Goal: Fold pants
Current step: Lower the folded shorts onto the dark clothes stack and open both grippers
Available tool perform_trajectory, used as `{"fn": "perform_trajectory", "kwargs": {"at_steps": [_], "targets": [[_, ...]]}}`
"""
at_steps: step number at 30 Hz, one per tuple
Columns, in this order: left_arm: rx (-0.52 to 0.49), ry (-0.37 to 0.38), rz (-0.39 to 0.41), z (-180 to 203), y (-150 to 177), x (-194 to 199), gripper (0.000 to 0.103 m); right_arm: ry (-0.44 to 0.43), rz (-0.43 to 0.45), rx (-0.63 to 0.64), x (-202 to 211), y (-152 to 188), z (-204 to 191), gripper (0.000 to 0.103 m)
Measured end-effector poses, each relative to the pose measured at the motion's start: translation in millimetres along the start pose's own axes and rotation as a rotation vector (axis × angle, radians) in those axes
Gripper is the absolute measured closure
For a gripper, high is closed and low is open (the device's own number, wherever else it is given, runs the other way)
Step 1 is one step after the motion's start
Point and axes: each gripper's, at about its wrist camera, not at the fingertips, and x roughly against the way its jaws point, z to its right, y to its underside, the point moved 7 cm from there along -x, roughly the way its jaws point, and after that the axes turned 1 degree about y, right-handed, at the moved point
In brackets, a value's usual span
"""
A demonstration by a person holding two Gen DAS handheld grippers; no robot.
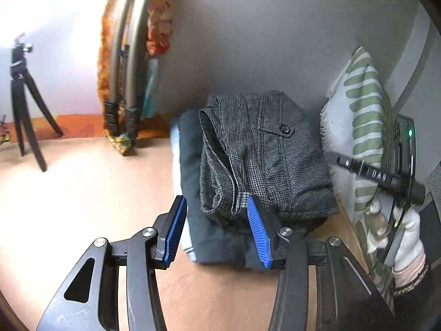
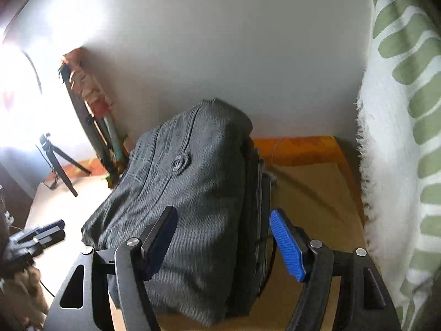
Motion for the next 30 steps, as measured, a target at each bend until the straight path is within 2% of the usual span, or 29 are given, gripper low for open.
{"fn": "perform_trajectory", "kwargs": {"at_steps": [10, 13, 18, 22, 30], "targets": [[-0.043, 0.010, 0.067, 13, 8, 60, 0.058, 0.003, 0.058, 0.021, 63, 27, -34, 0.030], [-0.057, 0.021, 0.090, 21, 14, 79, 0.042, 0.008, 0.074, 0.023, 83, 36, -44, 0.030], [-0.074, 0.036, 0.117, 29, 28, 103, 0.042, 0.024, 0.095, 0.030, 111, 59, -60, 0.030], [-0.057, 0.049, 0.128, 29, 37, 119, 0.036, 0.024, 0.108, 0.023, 130, 80, -71, 0.030], [-0.065, 0.028, 0.150, 34, 58, 141, 0.034, 0.066, 0.167, 0.056, 171, 110, -91, 0.028]]}}
